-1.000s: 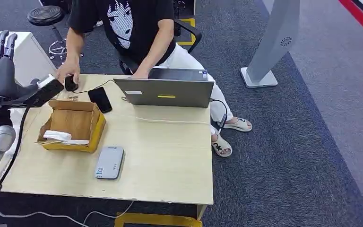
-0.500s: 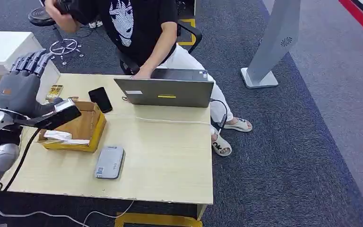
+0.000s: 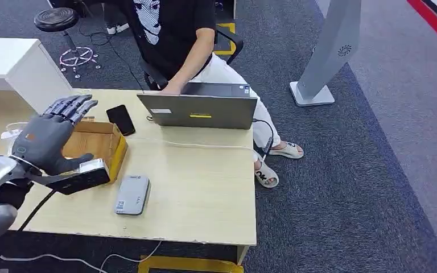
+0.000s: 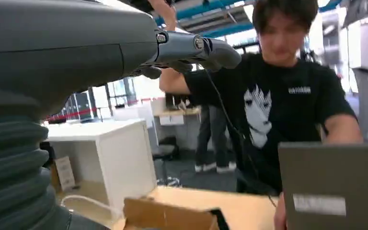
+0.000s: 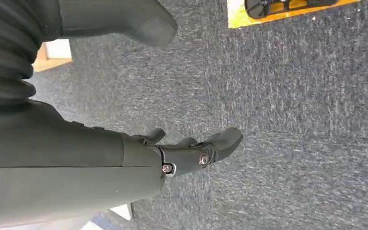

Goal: Pass the card to the sensor for recognition and then transmit it.

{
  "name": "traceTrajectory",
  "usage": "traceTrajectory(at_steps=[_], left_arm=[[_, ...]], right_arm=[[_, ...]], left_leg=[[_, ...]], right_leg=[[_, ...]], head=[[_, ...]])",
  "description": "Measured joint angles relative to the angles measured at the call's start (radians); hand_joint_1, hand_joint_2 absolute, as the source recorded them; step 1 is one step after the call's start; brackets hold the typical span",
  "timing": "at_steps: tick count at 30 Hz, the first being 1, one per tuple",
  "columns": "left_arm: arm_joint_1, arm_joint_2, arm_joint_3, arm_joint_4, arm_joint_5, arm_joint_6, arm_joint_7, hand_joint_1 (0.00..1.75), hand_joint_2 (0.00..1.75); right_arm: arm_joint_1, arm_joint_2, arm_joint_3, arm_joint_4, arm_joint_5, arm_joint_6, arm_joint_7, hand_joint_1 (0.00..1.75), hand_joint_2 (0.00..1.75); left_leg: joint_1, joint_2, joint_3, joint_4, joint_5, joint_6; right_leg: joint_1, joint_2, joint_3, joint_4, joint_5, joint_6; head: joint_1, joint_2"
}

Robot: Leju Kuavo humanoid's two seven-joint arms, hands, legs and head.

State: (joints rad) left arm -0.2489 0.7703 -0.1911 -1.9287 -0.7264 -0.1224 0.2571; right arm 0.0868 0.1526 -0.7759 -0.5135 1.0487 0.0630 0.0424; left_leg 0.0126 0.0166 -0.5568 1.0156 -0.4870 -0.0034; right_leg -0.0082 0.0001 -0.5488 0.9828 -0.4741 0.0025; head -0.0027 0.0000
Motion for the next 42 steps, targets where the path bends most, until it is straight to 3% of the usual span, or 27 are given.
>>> traceTrajectory(at_steps=[6, 12, 17, 22, 31, 35, 42], left_arm=[[0.061, 0.058, 0.0, -0.055, -0.003, -0.036, 0.021, 0.0, 1.75], [0.147, 0.109, 0.018, -0.085, -0.062, -0.083, 0.105, 0.0, 1.75], [0.211, 0.112, 0.05, -0.1, -0.094, -0.088, 0.12, 0.0, 1.75], [0.27, 0.112, 0.078, -0.105, -0.211, -0.087, 0.152, 0.0, 1.75], [0.328, 0.106, 0.106, -0.105, -0.318, -0.087, 0.183, 0.0, 1.75], [0.337, 0.088, 0.119, -0.095, -0.39, -0.085, 0.197, 0.0, 1.75], [0.339, 0.038, 0.133, -0.041, -0.415, -0.053, 0.203, 0.0, 1.75]], right_arm=[[0.014, 0.024, -0.03, -0.061, 0.021, 0.034, 0.018, 0.0, 1.75], [0.019, 0.052, -0.068, -0.102, 0.051, 0.056, 0.02, 0.0, 1.75], [0.023, 0.072, -0.094, -0.132, 0.065, 0.069, 0.02, 0.0, 1.75], [0.03, 0.082, -0.117, -0.164, 0.093, 0.094, 0.027, 0.0, 1.75], [0.035, 0.088, -0.143, -0.189, 0.113, 0.102, 0.025, 0.0, 1.75], [0.036, 0.09, -0.155, -0.189, 0.135, 0.102, 0.012, 0.0, 1.75], [0.037, 0.09, -0.172, -0.189, 0.159, 0.1, 0.006, 0.0, 1.75]], left_leg=[[0.0, -0.001, 0.0, 0.0, 0.0, 0.0], [0.0, 0.0, 0.0, 0.0, 0.0, 0.0], [0.0, -0.001, 0.0, 0.0, 0.0, 0.0], [0.0, -0.001, 0.0, 0.0, 0.0, 0.0], [0.0, -0.001, 0.0, 0.0, 0.0, 0.0], [0.0, -0.002, 0.0, 0.0, 0.0, 0.0], [0.0, -0.002, 0.0, 0.0, 0.0, 0.0]], right_leg=[[0.0, 0.0, 0.0, 0.0, 0.0, 0.0], [0.0, 0.0, 0.0, 0.0, 0.0, 0.0], [0.0, -0.001, 0.0, 0.0, 0.0, 0.0], [0.0, -0.001, 0.0, 0.0, 0.0, 0.0], [0.0, -0.001, 0.001, 0.0, 0.0, 0.0], [0.0, -0.002, 0.001, 0.0, 0.0, 0.0], [0.0, -0.002, 0.001, 0.0, 0.0, 0.0]], head=[[0.0, 0.0], [0.0, 0.0], [0.0, 0.0], [0.0, 0.0], [0.0, 0.0], [0.0, 0.0], [0.0, 0.0]])
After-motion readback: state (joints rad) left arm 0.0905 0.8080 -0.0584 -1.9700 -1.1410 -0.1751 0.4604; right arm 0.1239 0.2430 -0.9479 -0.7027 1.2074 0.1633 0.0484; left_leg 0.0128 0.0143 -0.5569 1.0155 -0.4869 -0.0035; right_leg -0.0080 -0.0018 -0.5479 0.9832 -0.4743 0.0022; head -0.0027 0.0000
